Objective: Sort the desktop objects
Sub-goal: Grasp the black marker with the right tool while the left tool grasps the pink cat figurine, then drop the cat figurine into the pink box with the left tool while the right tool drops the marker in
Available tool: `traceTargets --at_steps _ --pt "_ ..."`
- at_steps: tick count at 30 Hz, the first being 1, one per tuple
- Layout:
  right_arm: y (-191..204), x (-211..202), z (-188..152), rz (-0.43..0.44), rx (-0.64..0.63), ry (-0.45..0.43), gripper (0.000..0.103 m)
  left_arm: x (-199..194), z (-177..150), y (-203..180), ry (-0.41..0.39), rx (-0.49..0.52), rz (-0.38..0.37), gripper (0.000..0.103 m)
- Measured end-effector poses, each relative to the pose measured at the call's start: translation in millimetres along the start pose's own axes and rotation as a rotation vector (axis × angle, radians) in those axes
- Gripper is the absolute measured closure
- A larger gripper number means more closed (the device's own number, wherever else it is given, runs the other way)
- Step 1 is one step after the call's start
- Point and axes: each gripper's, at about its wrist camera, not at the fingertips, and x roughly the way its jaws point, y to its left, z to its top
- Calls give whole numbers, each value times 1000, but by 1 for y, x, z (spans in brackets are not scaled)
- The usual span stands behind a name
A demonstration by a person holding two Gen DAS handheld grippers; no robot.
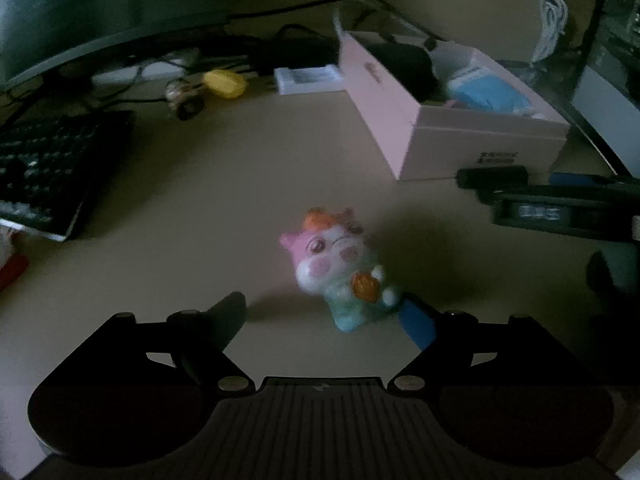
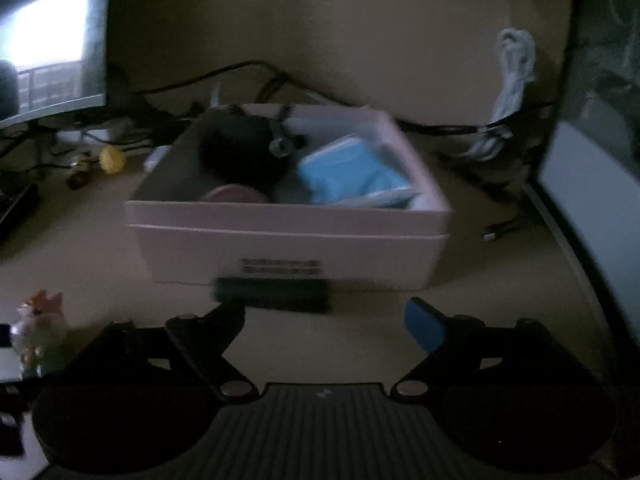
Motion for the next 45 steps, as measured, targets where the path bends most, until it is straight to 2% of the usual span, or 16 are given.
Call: traceTargets --at_steps 5,6,7,8,12,15,17,20,21,22,27,32,37,41,45 --pt "19 20 5 1 -14 16 15 -9 -4 7 -7 -30 10 10" --pt "19 21 5 -1 -6 12 19 -11 -5 8 -10 -35 3 9" --pt "19 20 6 4 -4 11 29 -11 -4 8 -14 -39 -1 9" --pt "18 20 8 6 -5 17 29 -11 -4 7 -15 -41 -3 9" --pt "12 2 4 14 -12 23 29 -2 5 -1 -26 -34 -1 9" --pt "2 -22 -5 51 -24 27 29 8 13 -11 -23 -20 -5 11" --pt "-4 -38 -10 72 -38 22 29 13 17 -18 -21 -2 8 16" --pt "-12 -60 -18 80 -59 15 29 17 19 -25 -11 10 35 35" --pt "-15 -66 -21 85 -62 14 29 16 19 -27 -16 17 44 45" --pt "-19 -73 -23 91 -66 11 29 14 18 -30 -17 23 49 49" --pt "-35 -100 -29 120 -115 -11 29 -10 7 -45 -44 49 10 50" --pt "-51 -129 -30 172 -209 -42 29 -46 -11 -69 -74 99 -94 50" --pt "-65 -156 -31 216 -312 -88 29 -68 -22 -99 -115 166 -138 50" --pt "-76 -172 -27 210 -332 -146 29 -71 -4 -110 -166 193 -134 50" --pt "-87 -177 -18 178 -282 -186 29 -73 43 -103 -268 199 -108 50"
